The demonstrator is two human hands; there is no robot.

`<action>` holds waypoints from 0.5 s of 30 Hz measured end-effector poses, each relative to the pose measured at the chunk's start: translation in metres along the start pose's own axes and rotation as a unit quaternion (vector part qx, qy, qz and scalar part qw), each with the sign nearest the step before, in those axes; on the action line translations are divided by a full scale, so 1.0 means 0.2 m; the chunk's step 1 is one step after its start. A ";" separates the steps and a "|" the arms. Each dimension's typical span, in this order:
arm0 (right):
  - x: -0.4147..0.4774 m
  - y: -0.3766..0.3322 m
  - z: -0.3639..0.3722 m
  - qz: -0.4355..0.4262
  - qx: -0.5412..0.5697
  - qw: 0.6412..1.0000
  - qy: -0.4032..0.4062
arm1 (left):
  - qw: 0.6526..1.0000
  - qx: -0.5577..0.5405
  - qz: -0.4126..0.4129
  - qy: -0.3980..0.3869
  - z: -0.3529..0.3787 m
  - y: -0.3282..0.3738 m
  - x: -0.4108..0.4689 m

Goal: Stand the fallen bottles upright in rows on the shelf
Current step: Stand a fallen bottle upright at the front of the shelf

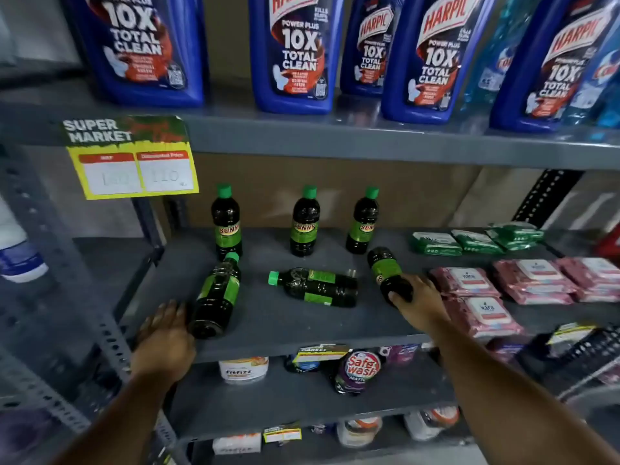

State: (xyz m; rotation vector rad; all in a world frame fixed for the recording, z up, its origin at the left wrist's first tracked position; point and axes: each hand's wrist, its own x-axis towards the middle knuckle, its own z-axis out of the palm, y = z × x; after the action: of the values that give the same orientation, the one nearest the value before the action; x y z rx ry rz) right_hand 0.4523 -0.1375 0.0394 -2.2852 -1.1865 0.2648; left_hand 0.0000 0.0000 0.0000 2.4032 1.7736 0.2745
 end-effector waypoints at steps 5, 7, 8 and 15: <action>0.00 -0.04 0.05 0.040 0.030 0.999 -0.014 | 0.999 -0.007 -0.013 -0.034 -0.01 0.00 0.03; 0.00 -0.05 0.07 0.041 0.028 0.999 -0.006 | 0.999 0.001 -0.011 -0.034 -0.03 0.00 0.05; 0.00 -0.05 0.07 0.040 0.025 0.999 -0.002 | 0.999 0.003 -0.013 -0.034 -0.03 0.00 0.05; -0.06 -0.06 0.13 0.009 -0.065 0.998 -0.001 | 1.000 0.001 0.007 0.003 0.00 -0.01 0.03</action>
State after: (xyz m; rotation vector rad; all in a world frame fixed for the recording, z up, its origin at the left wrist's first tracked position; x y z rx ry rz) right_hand 0.4265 -0.1309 0.0246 -2.4080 -1.2163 0.2017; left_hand 0.0004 0.0059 -0.0006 2.4201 1.7614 0.2812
